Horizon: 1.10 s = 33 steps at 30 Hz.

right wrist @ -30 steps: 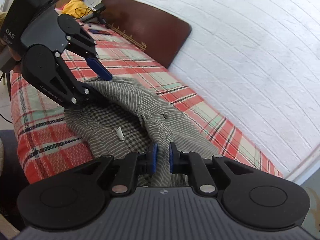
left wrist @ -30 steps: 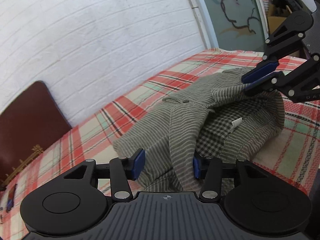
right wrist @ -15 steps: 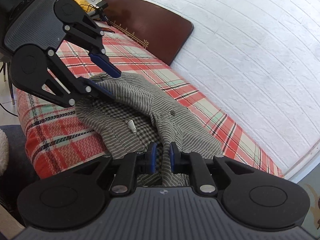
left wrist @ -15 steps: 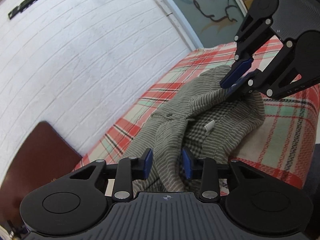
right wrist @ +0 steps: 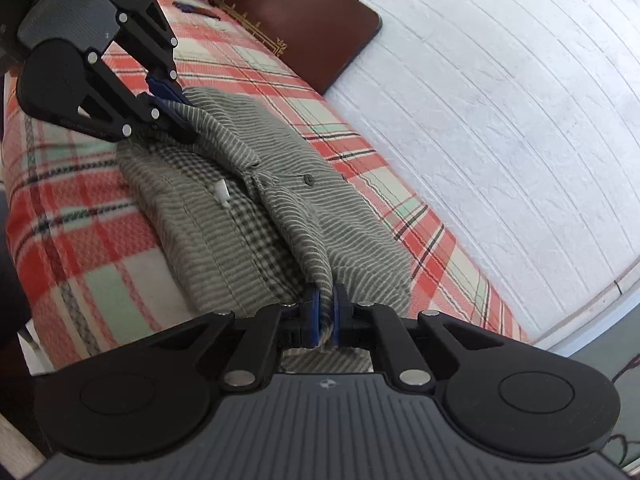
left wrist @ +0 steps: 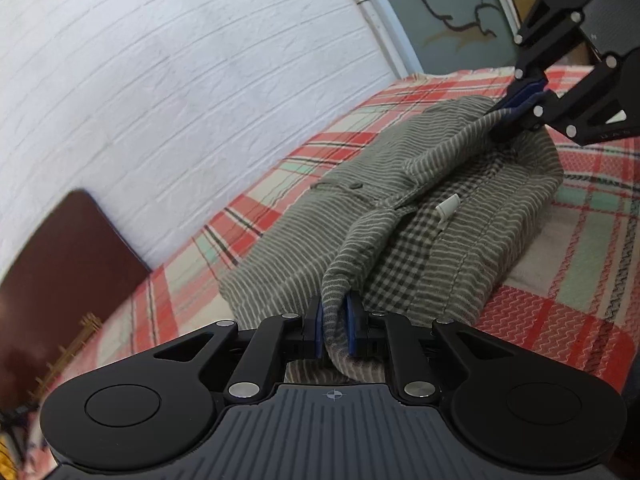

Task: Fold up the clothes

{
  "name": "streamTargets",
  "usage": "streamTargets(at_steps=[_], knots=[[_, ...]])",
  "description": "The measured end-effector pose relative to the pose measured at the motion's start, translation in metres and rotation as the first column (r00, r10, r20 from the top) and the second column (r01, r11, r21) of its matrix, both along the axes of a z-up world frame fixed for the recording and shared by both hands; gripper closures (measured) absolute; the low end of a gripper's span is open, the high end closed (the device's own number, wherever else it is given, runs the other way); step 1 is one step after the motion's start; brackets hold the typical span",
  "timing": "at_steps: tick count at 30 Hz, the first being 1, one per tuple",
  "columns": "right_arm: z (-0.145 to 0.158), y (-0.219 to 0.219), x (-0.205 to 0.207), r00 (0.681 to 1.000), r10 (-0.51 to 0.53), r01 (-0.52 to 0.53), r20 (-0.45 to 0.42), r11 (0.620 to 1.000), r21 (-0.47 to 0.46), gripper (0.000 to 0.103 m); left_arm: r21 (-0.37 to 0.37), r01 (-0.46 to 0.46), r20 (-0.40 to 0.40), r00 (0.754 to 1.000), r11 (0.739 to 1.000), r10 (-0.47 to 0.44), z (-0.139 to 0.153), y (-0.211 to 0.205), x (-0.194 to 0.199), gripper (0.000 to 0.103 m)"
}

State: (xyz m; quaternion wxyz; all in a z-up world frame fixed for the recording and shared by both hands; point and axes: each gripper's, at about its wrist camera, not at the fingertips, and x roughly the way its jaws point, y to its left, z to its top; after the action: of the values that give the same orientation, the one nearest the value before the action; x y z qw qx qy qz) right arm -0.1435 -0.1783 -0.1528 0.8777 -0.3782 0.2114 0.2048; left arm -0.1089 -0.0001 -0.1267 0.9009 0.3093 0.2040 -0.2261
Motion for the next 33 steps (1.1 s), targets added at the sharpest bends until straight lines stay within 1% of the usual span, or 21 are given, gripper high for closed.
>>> streamTargets(at_steps=[3,4,5,6,7,8,10,11,12,15,18,19,22,23,24,25,26,28,30,32,33], knots=[[-0.002,-0.001,0.0,1.0,-0.002,0.002,0.003,1.0,0.005,0.096,-0.015,-0.002,-0.007,1.0,1.0,0.002,0.003,0.003,-0.002,0.091],[-0.002,-0.001,-0.001,1.0,-0.005,0.005,0.005,1.0,0.02,0.096,-0.021,-0.004,-0.01,1.0,1.0,0.004,0.005,0.004,-0.003,0.087],[0.0,-0.002,-0.002,1.0,-0.012,0.012,0.002,0.999,0.046,0.094,-0.028,-0.006,-0.01,1.0,1.0,0.006,0.008,0.005,-0.005,0.082],[0.001,-0.003,-0.004,1.0,-0.02,0.021,-0.004,0.997,0.073,0.088,-0.032,-0.009,-0.01,1.0,0.999,0.008,0.011,0.006,-0.007,0.075],[0.003,-0.004,-0.006,1.0,-0.028,0.03,-0.013,0.995,0.095,0.085,-0.035,-0.014,-0.009,1.0,0.999,0.014,0.014,0.008,-0.01,0.06],[0.005,-0.004,-0.008,0.999,-0.037,0.039,-0.02,0.993,0.111,0.081,-0.038,-0.022,-0.008,1.0,0.999,0.021,0.016,0.009,-0.014,0.052],[0.007,-0.005,-0.015,0.998,-0.069,0.07,-0.012,0.988,0.135,0.073,-0.05,-0.039,-0.009,0.999,0.998,0.038,0.02,0.011,-0.021,0.052],[0.008,-0.005,-0.018,0.996,-0.094,0.094,-0.006,0.984,0.149,0.064,-0.063,-0.051,-0.017,0.999,0.997,0.05,0.021,0.01,-0.024,0.052],[0.009,-0.005,-0.022,0.993,-0.119,0.118,-0.006,0.979,0.167,0.059,-0.076,-0.064,-0.025,0.998,0.995,0.062,0.021,0.01,-0.027,0.052],[0.009,-0.008,-0.028,0.979,-0.196,0.205,-0.059,0.947,0.248,0.058,-0.114,-0.102,-0.051,0.994,0.988,0.097,0.023,0.009,-0.036,0.052],[0.003,-0.009,-0.029,0.96,-0.248,0.277,-0.129,0.911,0.305,0.06,-0.15,-0.136,-0.076,0.989,0.979,0.126,0.021,0.007,-0.04,0.052],[0.0,-0.009,-0.028,0.953,-0.265,0.299,-0.146,0.901,0.316,0.06,-0.16,-0.145,-0.084,0.988,0.976,0.133,0.019,0.006,-0.039,0.055],[-0.002,-0.01,-0.026,0.94,-0.29,0.336,-0.177,0.874,0.351,0.06,-0.191,-0.165,-0.095,0.984,0.968,0.15,0.017,0.003,-0.035,0.055],[-0.003,-0.01,-0.025,0.937,-0.296,0.346,-0.186,0.867,0.36,0.06,-0.202,-0.172,-0.098,0.983,0.964,0.155,0.016,0.003,-0.033,0.057],[-0.003,-0.011,-0.023,0.934,-0.293,0.351,-0.206,0.862,0.364,0.077,-0.208,-0.182,-0.104,0.981,0.961,0.163,0.015,0.003,-0.031,0.074],[-0.004,-0.012,-0.02,0.931,-0.28,0.35,-0.232,0.864,0.361,0.091,-0.204,-0.194,-0.103,0.979,0.96,0.176,0.014,0.003,-0.028,0.094],[-0.003,-0.013,-0.02,0.935,-0.272,0.339,-0.227,0.876,0.344,0.095,-0.19,-0.212,-0.094,0.976,0.959,0.197,0.013,0.004,-0.026,0.097],[0.001,-0.014,-0.024,0.948,-0.263,0.307,-0.179,0.904,0.298,0.096,-0.189,-0.231,-0.096,0.972,0.954,0.216,0.014,0.01,-0.024,0.097],[0.008,-0.017,-0.027,0.956,-0.244,0.284,-0.165,0.914,0.291,0.096,-0.205,-0.232,-0.115,0.97,0.951,0.212,0.015,0.014,-0.022,0.097],[0.011,-0.016,-0.028,0.961,-0.237,0.268,-0.141,0.926,0.266,0.097,-0.185,-0.222,-0.102,0.973,0.957,0.206,0.014,0.012,-0.023,0.097],[0.009,-0.016,-0.027,0.961,-0.237,0.268,-0.144,0.929,0.257,0.097,-0.181,-0.219,-0.102,0.974,0.959,0.204,0.013,0.01,-0.024,0.097]])
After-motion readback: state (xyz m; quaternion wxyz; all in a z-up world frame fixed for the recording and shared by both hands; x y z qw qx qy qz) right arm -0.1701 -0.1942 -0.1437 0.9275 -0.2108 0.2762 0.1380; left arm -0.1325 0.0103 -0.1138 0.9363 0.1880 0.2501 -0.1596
